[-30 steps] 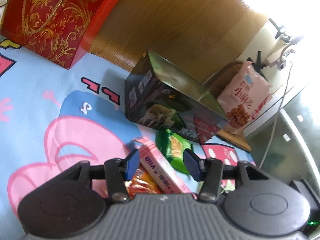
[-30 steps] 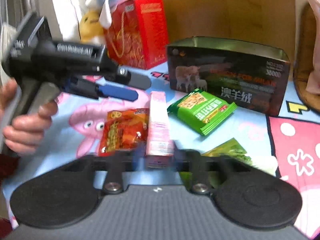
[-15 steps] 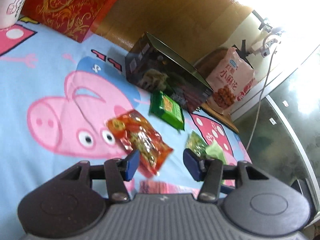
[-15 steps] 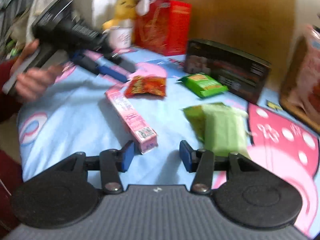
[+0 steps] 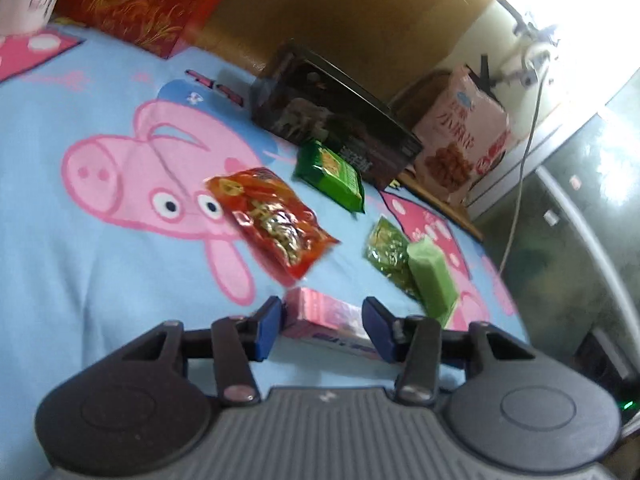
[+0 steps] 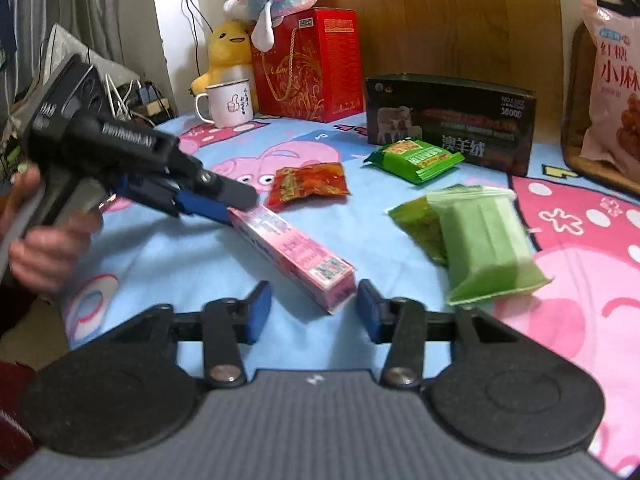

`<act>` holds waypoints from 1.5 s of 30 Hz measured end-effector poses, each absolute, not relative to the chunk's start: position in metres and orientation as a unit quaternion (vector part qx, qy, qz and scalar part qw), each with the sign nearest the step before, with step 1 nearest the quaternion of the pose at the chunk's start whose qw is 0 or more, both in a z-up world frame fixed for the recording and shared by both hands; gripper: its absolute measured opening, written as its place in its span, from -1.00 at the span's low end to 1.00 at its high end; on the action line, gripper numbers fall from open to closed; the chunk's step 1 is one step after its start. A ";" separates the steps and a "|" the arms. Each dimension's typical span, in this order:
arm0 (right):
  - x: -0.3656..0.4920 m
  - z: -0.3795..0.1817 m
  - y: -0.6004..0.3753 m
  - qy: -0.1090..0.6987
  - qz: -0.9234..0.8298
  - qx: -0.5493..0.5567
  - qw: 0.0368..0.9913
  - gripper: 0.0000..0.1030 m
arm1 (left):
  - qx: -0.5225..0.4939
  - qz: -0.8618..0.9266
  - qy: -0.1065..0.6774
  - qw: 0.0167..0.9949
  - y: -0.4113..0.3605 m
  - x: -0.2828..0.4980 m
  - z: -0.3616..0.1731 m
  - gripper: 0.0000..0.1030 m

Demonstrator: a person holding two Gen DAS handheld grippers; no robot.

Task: Organize snacks
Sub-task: 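Grasp the pink candy box with the left tool and lift it, then lower the pink candy box into the black tin and open the left tool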

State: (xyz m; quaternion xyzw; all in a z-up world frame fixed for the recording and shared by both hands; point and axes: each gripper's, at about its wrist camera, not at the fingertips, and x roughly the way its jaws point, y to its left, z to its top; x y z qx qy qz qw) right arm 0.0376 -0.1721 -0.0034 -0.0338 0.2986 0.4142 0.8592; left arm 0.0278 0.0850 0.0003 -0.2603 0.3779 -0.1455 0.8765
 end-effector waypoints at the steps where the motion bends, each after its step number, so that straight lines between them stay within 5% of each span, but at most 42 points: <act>1: 0.035 -0.003 -0.170 0.296 0.408 -0.039 0.863 -0.16 | -0.238 -0.142 0.378 0.884 0.079 0.026 0.003 -0.14; 6: 0.038 -0.001 -0.175 0.292 0.389 -0.038 0.873 -0.32 | -0.238 -0.156 0.383 0.879 0.076 0.023 0.005 -0.14; 19: 0.067 0.012 -0.174 0.290 0.389 -0.006 0.874 -0.32 | -0.230 -0.156 0.360 0.890 0.082 0.042 0.031 -0.14; 30: 0.182 0.070 -0.183 0.227 0.342 0.021 0.911 -0.32 | -0.188 -0.151 0.309 0.920 0.059 0.176 0.095 -0.14; 45: 0.271 0.058 -0.183 0.227 0.274 0.030 0.934 -0.24 | -0.198 -0.172 0.338 0.904 0.033 0.264 0.065 -0.13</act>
